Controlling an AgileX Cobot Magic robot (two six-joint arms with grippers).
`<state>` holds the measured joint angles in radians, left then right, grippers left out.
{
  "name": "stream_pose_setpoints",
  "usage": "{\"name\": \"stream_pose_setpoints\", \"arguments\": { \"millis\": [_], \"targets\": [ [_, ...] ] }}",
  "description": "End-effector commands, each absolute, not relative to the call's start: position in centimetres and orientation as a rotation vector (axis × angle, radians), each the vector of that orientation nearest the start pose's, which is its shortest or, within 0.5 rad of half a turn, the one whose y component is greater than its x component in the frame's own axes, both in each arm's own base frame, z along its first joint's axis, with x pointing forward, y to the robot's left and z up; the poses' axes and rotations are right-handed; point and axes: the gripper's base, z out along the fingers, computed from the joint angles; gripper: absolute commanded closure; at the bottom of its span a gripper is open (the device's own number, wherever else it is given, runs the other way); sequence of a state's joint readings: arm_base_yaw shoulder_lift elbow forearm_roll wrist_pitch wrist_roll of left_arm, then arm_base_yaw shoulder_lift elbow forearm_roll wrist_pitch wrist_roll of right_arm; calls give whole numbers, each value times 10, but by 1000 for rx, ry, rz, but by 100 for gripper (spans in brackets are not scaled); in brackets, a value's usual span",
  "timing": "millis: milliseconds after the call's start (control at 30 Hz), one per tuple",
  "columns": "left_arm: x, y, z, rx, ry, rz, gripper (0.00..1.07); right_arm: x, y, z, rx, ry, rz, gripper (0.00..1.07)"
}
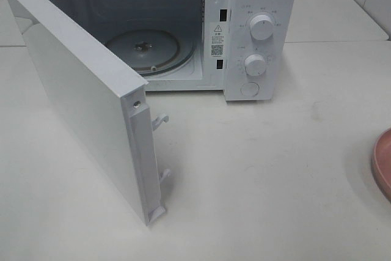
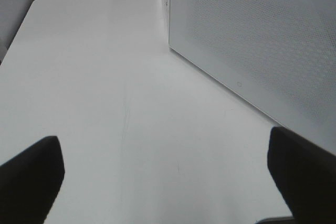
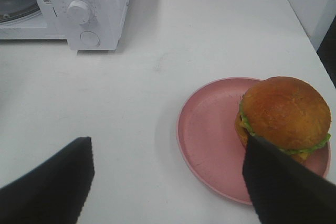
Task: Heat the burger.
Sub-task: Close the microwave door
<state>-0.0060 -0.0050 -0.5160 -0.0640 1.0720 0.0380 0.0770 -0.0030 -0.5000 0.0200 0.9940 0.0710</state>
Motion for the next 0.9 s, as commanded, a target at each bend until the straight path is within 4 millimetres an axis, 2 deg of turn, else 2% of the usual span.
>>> {"name": "stream_pose_setpoints", "arguments": {
  "millis": [33, 900],
  "targets": [
    [-9, -5, 281, 45, 2030, -57, 9, -8, 1, 282, -3, 1943, 111, 31],
    [-9, -5, 281, 45, 2030, -57, 9, -8, 1, 282, -3, 1943, 111, 31]
  ]
}}
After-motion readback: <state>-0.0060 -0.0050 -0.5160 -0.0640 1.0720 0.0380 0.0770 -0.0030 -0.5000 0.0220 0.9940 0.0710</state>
